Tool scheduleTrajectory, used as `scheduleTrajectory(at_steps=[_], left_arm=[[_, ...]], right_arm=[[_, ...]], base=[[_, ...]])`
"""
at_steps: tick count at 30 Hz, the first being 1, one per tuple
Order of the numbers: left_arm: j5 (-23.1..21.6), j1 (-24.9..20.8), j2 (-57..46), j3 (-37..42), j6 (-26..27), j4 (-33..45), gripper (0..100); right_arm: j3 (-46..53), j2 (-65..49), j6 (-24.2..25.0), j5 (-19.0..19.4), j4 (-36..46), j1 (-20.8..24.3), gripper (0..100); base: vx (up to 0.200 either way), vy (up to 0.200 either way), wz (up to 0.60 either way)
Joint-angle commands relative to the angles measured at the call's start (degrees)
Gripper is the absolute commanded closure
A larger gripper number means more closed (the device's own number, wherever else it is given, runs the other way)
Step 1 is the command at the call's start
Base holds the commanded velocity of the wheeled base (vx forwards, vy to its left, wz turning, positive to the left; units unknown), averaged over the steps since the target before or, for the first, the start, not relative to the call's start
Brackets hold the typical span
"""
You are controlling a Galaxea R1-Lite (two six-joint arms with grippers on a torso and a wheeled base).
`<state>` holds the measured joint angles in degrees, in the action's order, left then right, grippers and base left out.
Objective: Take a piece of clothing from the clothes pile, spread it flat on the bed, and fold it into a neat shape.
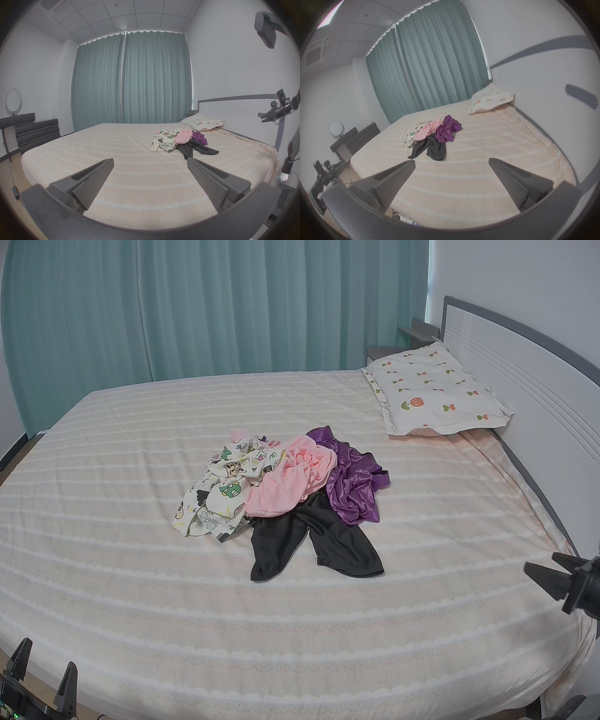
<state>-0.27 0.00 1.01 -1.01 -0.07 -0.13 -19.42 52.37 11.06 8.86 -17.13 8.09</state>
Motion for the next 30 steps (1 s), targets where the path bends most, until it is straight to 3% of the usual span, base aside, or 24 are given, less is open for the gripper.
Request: scheduleTrajectory(at_steps=[1, 3, 7, 15, 21, 30], left_arm=[[0.0, 0.0, -0.48, 0.92, -0.01, -0.04, 0], [0.0, 0.0, -0.48, 0.92, -0.01, -0.04, 0], [0.0, 0.0, -0.48, 0.92, -0.01, -0.04, 0], [0.0, 0.0, -0.48, 0.92, -0.01, 0.05, 0], [0.0, 0.0, -0.48, 0.92, -0.01, -0.04, 0], [0.0, 0.0, -0.48, 0.92, -0.01, -0.04, 0]], right_arm=[[-2.38, 38.95, 11.18, -1.22, -22.6, 9.04, 0], [-5.89, 47.3, 15.93, -5.0, -28.22, 11.07, 0], [-13.19, 55.12, 19.53, -9.13, -29.28, 12.38, 0], [-22.77, 64.08, 24.45, -10.01, -29.1, 14.84, 0], [-28.83, 69.97, 25.07, -13.17, -29.28, 17.22, 0], [-34.11, 76.39, 24.98, -13.61, -29.01, 18.36, 0]], base=[[0.0, 0.0, 0.0], [0.0, 0.0, 0.0], [0.0, 0.0, 0.0], [0.0, 0.0, 0.0], [0.0, 0.0, 0.0], [0.0, 0.0, 0.0]])
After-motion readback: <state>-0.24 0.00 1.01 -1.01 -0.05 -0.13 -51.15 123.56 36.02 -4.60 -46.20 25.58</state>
